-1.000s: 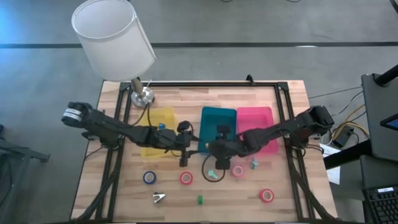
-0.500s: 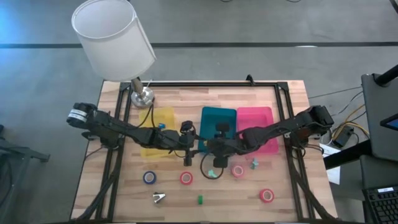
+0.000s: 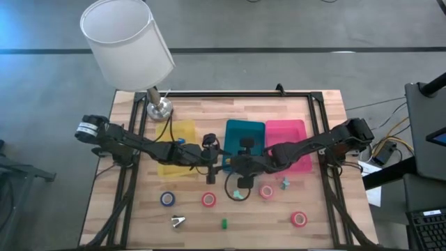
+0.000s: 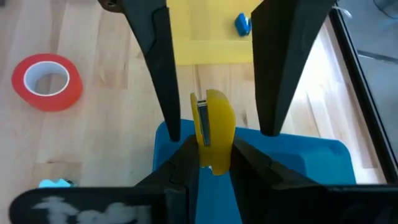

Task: Pick and place Stapler, Stapler remover, tape
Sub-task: Put the yellow stapler into the yellow bin

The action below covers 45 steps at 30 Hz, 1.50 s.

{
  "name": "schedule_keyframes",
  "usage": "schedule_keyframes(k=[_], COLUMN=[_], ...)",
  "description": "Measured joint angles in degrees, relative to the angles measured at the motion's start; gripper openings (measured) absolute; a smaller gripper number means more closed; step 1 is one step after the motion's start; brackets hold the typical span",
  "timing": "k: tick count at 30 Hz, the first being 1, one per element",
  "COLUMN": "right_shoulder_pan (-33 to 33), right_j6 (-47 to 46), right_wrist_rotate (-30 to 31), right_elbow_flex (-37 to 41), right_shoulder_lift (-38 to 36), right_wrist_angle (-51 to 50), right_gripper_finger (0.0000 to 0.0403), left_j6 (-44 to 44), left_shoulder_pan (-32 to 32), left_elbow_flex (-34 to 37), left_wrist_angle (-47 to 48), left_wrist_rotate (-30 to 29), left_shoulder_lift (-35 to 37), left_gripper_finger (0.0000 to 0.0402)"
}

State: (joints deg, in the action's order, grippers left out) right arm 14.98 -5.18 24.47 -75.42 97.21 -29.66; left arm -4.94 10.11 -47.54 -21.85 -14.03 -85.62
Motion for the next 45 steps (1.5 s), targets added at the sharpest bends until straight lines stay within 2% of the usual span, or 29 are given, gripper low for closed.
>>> schedule_keyframes(k=[10, 21, 26, 33, 45], right_shoulder_pan=[0.0, 0.0, 0.0, 0.0, 0.0], right_j6=[-0.2, -0.3, -0.3, -0.1, 1.3], right_wrist_rotate=[0.0, 0.1, 0.1, 0.0, 0.0], right_elbow_flex=[0.0, 0.0, 0.0, 0.0, 0.0], right_shoulder_lift=[0.0, 0.0, 0.0, 0.0, -0.1], right_wrist_angle=[0.1, 0.2, 0.3, 0.3, 0.5], right_gripper_finger=[0.0073, 0.0075, 0.0076, 0.0073, 0.0102], left_j6=[-1.5, -1.5, -1.7, -2.5, -2.4], left_shoulder_pan=[0.0, 0.1, 0.1, 0.1, 0.0], left_elbow_flex=[0.0, 0.0, 0.0, 0.0, 0.0], left_wrist_angle=[0.7, 1.2, 1.2, 1.1, 1.0], left_wrist_rotate=[0.0, 0.0, 0.0, -0.1, -0.3], left_shoulder_lift=[0.0, 0.0, 0.0, 0.0, 0.0], left_gripper_finger=[0.0204, 0.0119, 0.0096, 0.0094, 0.0093])
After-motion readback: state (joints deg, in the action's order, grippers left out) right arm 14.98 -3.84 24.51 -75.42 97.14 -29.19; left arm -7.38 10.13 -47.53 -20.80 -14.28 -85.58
